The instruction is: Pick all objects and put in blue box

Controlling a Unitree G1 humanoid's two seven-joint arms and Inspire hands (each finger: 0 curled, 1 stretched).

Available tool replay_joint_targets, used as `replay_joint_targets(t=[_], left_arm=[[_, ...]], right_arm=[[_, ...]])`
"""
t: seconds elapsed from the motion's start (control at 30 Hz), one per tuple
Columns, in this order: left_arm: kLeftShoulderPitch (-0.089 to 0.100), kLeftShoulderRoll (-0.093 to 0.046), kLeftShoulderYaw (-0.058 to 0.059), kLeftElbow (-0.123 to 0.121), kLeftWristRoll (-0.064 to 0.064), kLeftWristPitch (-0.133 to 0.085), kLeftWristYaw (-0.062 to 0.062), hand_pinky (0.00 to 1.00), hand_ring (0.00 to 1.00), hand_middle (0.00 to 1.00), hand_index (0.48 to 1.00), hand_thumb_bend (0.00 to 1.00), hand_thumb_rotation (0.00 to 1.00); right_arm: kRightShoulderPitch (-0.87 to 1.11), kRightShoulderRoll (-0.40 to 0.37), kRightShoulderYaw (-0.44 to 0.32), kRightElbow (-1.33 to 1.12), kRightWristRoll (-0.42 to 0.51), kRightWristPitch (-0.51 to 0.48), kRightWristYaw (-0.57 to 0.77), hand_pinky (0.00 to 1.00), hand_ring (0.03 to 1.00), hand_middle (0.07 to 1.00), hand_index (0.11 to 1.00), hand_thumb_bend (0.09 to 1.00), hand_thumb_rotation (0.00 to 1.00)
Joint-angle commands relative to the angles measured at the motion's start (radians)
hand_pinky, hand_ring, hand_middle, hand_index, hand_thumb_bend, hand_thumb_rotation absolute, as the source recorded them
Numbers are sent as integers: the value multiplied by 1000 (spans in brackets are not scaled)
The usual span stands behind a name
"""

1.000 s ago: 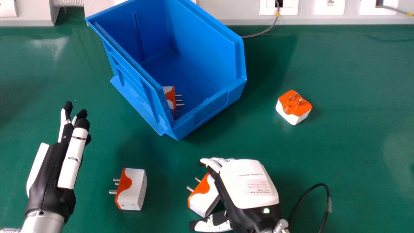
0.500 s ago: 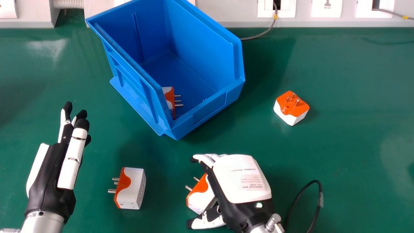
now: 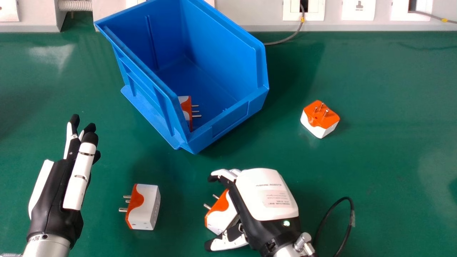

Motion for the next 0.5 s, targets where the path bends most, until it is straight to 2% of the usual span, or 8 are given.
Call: replay_joint_targets(t=[0.0,0.2,0.47], left_arm=[[-3,6,12,-23,-10,-10,2,965,999,997,1000,450,1000],[-3,7,12,-30,-9,-4,4,965,998,997,1000,450,1000],[-10,6,14,-12,-8,-14,1,966,998,996,1000,451,1000]], right_arm=[[10,-25,-11,42,6,26,27,394,485,548,564,524,31],[8,-26,-20,30,24,18,40,338,449,521,566,502,12],[0,-26,-26,14,26,25,58,316,435,510,567,494,5]])
